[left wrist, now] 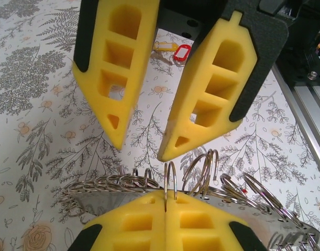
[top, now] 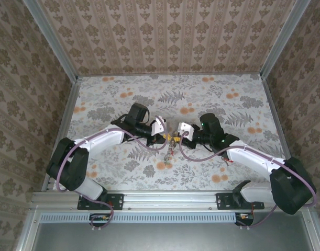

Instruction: Put the keys on the keyring

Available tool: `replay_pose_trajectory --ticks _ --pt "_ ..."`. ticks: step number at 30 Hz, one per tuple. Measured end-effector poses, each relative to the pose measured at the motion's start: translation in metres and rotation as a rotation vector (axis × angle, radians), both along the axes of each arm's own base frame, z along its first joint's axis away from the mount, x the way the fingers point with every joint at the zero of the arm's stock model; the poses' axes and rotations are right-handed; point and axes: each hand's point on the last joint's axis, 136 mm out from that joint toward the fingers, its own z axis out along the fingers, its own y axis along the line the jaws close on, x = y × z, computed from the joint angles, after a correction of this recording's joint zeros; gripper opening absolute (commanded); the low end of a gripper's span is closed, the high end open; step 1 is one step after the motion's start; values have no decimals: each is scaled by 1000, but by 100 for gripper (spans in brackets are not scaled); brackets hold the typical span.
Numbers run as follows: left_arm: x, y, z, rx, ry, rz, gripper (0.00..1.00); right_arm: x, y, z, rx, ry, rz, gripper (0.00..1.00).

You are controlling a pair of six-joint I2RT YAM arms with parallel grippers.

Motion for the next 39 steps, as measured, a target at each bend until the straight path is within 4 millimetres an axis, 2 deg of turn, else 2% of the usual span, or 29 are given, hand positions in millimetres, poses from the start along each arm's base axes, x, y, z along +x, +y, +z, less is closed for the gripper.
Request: replay_pose_trajectory --ticks 17,22,29,31,37,39 --pt "-4 0 -4 23 47 -11 0 -10 0 -8 -54 47 46 29" --pt "-4 -2 -1 19 42 -15 0 -12 1 -4 -47 41 51 30" --pt "-9 -4 -2 24 47 -29 0 -13 3 -2 -29 53 44 22" --pt "-10 -4 -2 27 50 -31 0 -14 4 -2 -30 53 47 17" --pt "-10 -6 -1 30 52 -37 0 -16 5 -3 -35 59 54 15" --pt "-12 -7 -1 31 53 -41 0 -18 5 -5 -41 62 59 7"
